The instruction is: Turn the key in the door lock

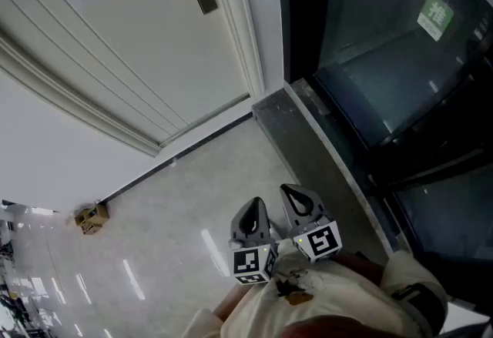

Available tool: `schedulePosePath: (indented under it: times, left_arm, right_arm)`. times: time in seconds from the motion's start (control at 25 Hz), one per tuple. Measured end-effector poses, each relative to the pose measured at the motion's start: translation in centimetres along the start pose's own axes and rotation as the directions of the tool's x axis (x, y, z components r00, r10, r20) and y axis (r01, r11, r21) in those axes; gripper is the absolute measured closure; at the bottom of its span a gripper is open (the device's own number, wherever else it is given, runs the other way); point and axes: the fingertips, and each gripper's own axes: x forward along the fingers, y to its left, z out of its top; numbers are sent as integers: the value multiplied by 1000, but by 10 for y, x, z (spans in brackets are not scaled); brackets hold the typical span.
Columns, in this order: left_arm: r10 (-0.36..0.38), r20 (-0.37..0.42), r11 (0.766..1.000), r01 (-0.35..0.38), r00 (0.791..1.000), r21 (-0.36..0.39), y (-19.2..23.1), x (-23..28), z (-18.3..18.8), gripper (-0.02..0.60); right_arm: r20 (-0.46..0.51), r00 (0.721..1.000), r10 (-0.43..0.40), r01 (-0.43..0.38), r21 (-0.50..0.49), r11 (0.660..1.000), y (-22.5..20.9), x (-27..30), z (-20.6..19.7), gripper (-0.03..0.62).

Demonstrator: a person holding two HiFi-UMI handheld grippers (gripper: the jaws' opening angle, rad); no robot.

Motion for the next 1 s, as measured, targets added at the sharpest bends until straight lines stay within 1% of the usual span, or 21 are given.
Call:
schedulePosePath:
  times: [0.28,0.44,0.56,0.68,0.8,0.88,1.0]
  left_arm:
    - [23,42,1000,-23,999,-2,2,-5,9,575]
    - [32,40,999,-32,999,-7,3,-4,10,575]
    - [32,42,999,-31,999,-13,-2,-1,8,575]
    - [35,-1,999,-35,999,-33,-10,1,0,575]
    - [46,18,998,-45,999,-40,-18,10,2,575]
    - [56,33,997,-54,998,-46,-18,20,0,575]
    - [60,23,997,-59,998,-56,-15,36,-2,575]
  right_arm:
    - [28,1000,7,-7,4,1000,-10,13,5,588]
    - [18,1000,21,-21,15,1000,-12,17,6,588]
    - [36,997,63,-65,63,996,-15,18,10,586]
    - [64,993,96,-103,121,987,-24,14,18,585]
    - [82,992,98,-106,104,989,-39,7,22,585]
    - [80,990,116,-122,74,990,-48,8,19,586]
    - [69,987,142,-146,55,988,-58,17,15,586]
